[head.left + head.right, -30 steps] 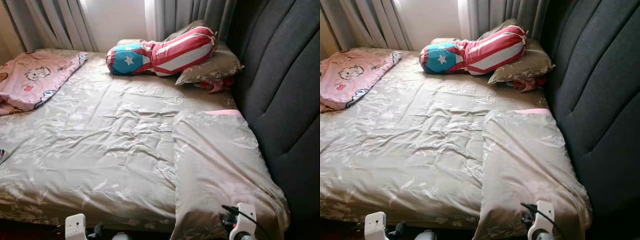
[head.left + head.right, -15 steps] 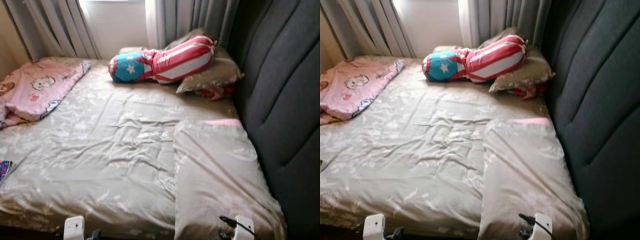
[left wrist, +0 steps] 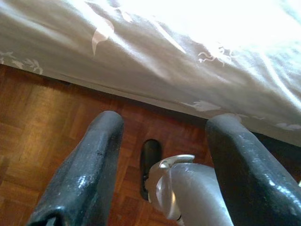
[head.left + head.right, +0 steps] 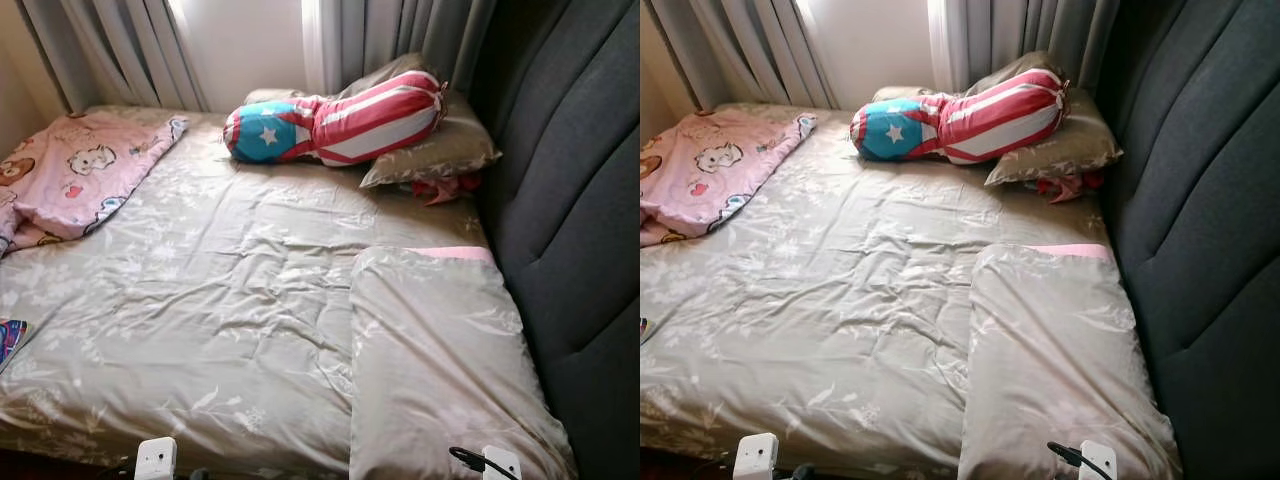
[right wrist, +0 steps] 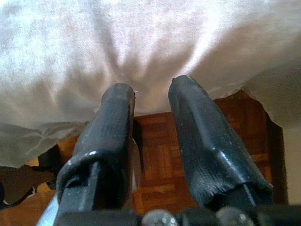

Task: Clean up the room

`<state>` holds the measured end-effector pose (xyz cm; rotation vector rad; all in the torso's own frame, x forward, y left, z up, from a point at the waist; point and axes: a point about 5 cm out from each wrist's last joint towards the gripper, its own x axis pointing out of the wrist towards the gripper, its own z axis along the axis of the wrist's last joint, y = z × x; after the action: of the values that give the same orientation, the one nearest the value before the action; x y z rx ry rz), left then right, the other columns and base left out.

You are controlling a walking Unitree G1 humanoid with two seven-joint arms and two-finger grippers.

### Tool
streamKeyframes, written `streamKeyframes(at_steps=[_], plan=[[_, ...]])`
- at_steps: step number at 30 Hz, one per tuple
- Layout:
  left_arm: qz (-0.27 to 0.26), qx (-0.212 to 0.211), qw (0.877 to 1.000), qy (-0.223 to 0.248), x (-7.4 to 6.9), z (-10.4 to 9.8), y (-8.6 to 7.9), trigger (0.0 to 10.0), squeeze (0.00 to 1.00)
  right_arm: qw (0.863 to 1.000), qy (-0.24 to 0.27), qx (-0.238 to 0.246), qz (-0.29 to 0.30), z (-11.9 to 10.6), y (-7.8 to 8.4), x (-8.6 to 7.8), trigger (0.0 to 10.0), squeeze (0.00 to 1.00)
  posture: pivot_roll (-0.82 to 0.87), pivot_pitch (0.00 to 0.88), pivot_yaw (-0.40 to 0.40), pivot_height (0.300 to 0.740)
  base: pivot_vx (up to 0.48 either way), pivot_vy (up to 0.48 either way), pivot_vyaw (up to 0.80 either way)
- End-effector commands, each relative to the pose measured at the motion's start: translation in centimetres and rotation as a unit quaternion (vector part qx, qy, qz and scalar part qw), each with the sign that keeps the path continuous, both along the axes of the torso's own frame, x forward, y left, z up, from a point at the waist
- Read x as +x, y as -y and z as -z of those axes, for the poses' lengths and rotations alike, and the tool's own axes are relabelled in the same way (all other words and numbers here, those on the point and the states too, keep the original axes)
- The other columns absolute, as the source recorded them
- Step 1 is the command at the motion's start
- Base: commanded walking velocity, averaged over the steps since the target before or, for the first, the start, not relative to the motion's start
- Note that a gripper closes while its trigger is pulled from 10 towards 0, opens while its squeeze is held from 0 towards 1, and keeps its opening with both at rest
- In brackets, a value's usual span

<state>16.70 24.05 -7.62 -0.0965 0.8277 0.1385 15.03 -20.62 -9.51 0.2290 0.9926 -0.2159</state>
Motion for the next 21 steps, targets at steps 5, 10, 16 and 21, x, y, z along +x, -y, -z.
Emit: streamKeyframes(at_steps=[5,10,16,21], plan=[[0.006,-0.001,1.000,-0.017,-0.56,0.43,0.46,10.0,0.00,1.000,-0.018,-0.002,-0.001,0.32,0.06,-0.79,10.0,0.00,0.03,0.000,-0.039,0.740,0.000,0.000,0.00],[0.004,-0.001,1.000,-0.019,-0.56,0.44,0.44,10.0,0.00,1.000,-0.019,0.000,-0.002,0.34,-0.05,-0.80,10.0,0.00,0.03,0.000,-0.039,0.740,0.000,0.000,0.00],[0.002,0.001,1.000,-0.018,-0.30,0.33,0.36,10.0,0.00,1.000,-0.016,0.003,-0.007,0.31,-0.37,-0.59,10.0,0.00,0.03,0.000,-0.035,0.740,0.000,0.000,0.00],[0.008,0.015,1.000,-0.025,-0.09,0.25,0.19,10.0,0.00,1.000,-0.015,0.008,-0.018,0.29,-0.69,-0.39,10.0,0.00,0.03,0.000,-0.035,0.740,0.000,0.144,0.00]])
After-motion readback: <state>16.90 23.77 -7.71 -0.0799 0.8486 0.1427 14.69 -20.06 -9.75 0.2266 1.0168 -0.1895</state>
